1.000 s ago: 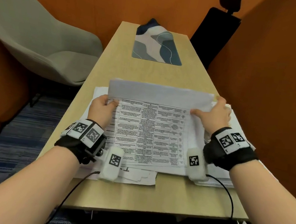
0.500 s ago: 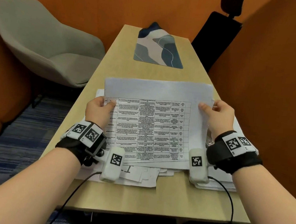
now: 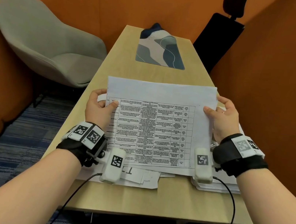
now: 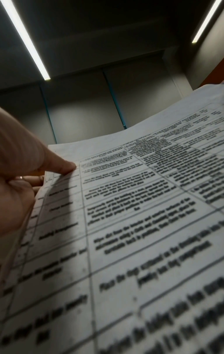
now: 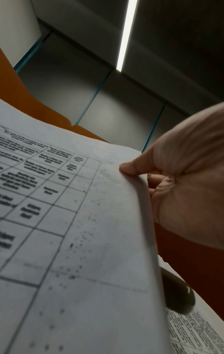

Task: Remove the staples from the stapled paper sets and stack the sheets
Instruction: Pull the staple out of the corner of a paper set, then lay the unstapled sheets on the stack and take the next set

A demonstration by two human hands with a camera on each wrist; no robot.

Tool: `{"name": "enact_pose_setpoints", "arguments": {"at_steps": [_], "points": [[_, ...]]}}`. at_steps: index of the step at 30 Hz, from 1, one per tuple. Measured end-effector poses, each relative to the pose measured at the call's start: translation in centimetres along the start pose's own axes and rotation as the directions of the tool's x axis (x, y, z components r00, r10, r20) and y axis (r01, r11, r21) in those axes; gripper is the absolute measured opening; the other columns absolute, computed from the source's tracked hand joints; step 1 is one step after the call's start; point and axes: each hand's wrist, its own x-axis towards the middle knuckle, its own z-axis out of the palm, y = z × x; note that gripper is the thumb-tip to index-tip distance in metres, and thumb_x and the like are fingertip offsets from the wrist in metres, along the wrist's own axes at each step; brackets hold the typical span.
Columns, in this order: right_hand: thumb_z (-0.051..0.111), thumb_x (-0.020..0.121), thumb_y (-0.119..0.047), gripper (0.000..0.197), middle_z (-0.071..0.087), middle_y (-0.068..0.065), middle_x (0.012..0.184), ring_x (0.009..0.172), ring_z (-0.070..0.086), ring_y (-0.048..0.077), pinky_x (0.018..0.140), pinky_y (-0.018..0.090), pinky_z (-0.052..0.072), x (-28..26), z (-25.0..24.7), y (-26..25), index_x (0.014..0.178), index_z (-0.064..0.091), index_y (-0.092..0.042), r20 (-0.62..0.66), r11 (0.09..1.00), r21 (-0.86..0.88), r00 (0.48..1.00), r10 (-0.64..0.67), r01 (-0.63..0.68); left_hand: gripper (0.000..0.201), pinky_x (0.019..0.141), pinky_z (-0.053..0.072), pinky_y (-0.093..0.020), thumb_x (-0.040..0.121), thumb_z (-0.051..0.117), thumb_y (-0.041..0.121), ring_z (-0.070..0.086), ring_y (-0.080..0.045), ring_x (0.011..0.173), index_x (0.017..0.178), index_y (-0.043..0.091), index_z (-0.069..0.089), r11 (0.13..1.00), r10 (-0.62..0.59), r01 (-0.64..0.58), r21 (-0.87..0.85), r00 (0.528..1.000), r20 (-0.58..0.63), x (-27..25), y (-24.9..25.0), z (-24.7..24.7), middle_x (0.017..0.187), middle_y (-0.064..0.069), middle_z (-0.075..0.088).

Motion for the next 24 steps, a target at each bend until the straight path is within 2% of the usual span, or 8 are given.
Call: {"name": "enact_pose_setpoints", "arguments": {"at_steps": [4,6,8,12,15,18,20,24], "points": [[0.055,0.088,0.005,0.040,0.066,0.000,0.088,0.075,0.066,0.014,0.062,0.029,0.052,0.2,0.0,0.1,0.119,0.044,-0.018,0.012,0.999,-0.032,0.999,0.030,-0.029,0.035,0.089,0.050,-0.044,0.085,0.062,0.007,0.064,-0.022,0.078,0.103,0.032,0.045,0.998,0.020,-0.021,0.058,1.000,0.009,0.0,-0.2,0.1,0.079,-0.005,0.065],[0.053,0.088,0.006,0.040,0.066,0.001,0.092,0.078,0.066,0.016,0.064,0.030,0.052,0.3,0.2,0.2,0.121,0.045,-0.016,0.017,0.998,-0.050,0.999,0.048,-0.047,0.032,0.091,0.049,-0.051,0.085,0.062,0.015,0.065,-0.031,0.090,0.112,0.028,0.050,0.995,0.013,-0.016,0.102,0.999,0.037,0.5,-0.7,0.1,0.095,-0.008,0.066],[0.052,0.088,0.006,0.039,0.067,0.006,0.098,0.080,0.066,0.019,0.066,0.032,0.053,0.4,0.3,0.2,0.122,0.049,-0.013,0.020,0.997,-0.052,0.998,0.061,-0.060,0.028,0.092,0.048,-0.051,0.088,0.058,0.016,0.064,-0.029,0.099,0.115,0.020,0.056,0.992,0.018,-0.027,0.123,0.998,0.068,0.8,-1.0,0.1,0.108,-0.008,0.067],[0.059,0.086,-0.001,0.024,0.071,0.004,0.089,0.071,0.070,0.016,0.055,0.026,0.055,0.1,-0.3,-0.1,0.107,0.061,-0.012,0.123,0.995,-0.022,0.988,0.096,-0.094,0.018,0.094,0.048,-0.049,0.093,0.052,0.014,0.062,-0.027,0.103,0.110,0.014,0.057,0.995,-0.002,-0.004,0.104,0.998,0.061,0.7,-0.7,0.0,0.112,-0.010,0.065],[0.067,0.079,-0.002,0.031,0.071,0.011,0.101,0.082,0.071,0.023,0.066,0.035,0.058,0.0,-0.7,0.1,0.109,0.062,-0.006,0.265,0.982,-0.129,0.949,0.171,-0.141,0.015,0.094,0.047,-0.050,0.094,0.050,0.014,0.061,-0.028,0.105,0.108,0.013,0.053,0.999,-0.018,0.016,0.049,0.999,0.043,0.9,-0.8,-0.1,0.113,-0.012,0.064],[0.071,0.075,-0.002,0.031,0.070,0.012,0.104,0.091,0.069,0.029,0.079,0.044,0.055,0.2,-0.7,-0.3,0.104,0.063,-0.006,0.295,0.968,-0.223,0.938,0.182,-0.118,0.016,0.094,0.047,-0.051,0.094,0.051,0.016,0.060,-0.029,0.104,0.109,0.012,0.048,0.999,-0.037,0.036,0.022,0.998,0.044,0.9,-0.8,0.0,0.114,-0.014,0.062],[0.070,0.075,-0.001,0.027,0.071,0.011,0.102,0.092,0.068,0.029,0.083,0.045,0.054,0.3,-0.6,-1.0,0.101,0.064,-0.008,0.301,0.974,-0.215,0.943,0.138,-0.074,0.021,0.091,0.050,-0.046,0.093,0.052,0.013,0.062,-0.027,0.101,0.113,0.006,0.049,0.998,-0.050,0.052,-0.035,0.997,0.055,0.8,-0.6,0.0,0.114,-0.015,0.062],[0.067,0.077,0.004,0.023,0.071,0.010,0.098,0.089,0.069,0.025,0.076,0.037,0.056,0.2,-0.4,-1.9,0.094,0.066,-0.010,0.343,0.983,-0.185,0.936,0.084,-0.021,0.034,0.068,0.055,-0.022,0.087,0.058,0.001,0.066,-0.012,0.082,0.120,-0.002,0.051,0.988,-0.049,0.056,-0.147,0.997,0.054,0.9,-0.1,-0.6,0.102,-0.009,0.066]]}}
